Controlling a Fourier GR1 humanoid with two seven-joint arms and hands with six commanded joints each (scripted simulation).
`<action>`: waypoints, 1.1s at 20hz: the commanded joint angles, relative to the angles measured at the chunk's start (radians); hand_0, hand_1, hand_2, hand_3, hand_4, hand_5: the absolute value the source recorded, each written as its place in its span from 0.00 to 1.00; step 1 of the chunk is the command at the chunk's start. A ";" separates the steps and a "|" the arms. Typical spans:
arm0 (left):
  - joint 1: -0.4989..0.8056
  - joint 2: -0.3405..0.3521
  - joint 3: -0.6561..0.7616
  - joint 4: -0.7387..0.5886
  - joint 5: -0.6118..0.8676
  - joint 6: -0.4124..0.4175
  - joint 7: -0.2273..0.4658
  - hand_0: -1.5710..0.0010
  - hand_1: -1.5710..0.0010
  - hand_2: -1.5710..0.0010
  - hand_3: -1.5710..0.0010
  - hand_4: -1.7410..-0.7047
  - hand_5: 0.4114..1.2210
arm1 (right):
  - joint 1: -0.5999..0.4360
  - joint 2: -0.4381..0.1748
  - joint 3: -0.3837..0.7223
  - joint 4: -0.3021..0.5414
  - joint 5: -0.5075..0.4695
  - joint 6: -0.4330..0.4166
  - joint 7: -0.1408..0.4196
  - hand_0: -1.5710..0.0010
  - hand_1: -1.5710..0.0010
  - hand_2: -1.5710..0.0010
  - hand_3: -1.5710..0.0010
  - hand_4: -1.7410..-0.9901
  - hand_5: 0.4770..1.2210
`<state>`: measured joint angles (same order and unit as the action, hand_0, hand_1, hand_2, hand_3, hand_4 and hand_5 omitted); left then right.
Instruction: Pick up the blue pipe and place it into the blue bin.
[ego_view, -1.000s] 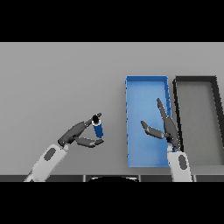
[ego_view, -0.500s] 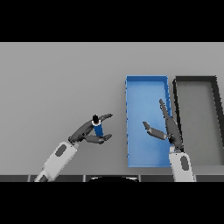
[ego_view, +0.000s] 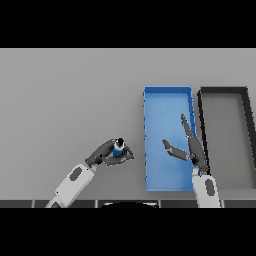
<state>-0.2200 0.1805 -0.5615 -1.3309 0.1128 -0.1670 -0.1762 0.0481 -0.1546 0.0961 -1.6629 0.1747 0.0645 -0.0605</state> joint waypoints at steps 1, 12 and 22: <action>0.006 0.004 -0.007 -0.013 -0.010 0.013 0.015 0.15 0.12 0.11 0.13 0.17 0.91 | -0.014 -0.002 -0.002 0.008 0.002 -0.002 0.020 1.00 1.00 1.00 1.00 0.75 0.11; -0.028 -0.047 0.022 -0.147 -0.018 0.025 -0.005 0.01 0.01 0.01 0.01 0.26 0.99 | -0.021 -0.009 0.001 0.021 0.022 -0.006 0.007 1.00 1.00 1.00 1.00 0.80 0.11; -0.050 -0.064 0.032 -0.217 -0.030 -0.034 0.096 0.00 0.00 0.00 0.00 0.26 1.00 | 0.059 0.010 0.011 -0.048 0.058 -0.054 0.008 1.00 1.00 1.00 1.00 0.82 0.14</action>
<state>-0.2693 0.1160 -0.5299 -1.5478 0.0820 -0.2034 -0.0828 0.1084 -0.1440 0.1071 -1.7108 0.2325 0.0111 -0.0558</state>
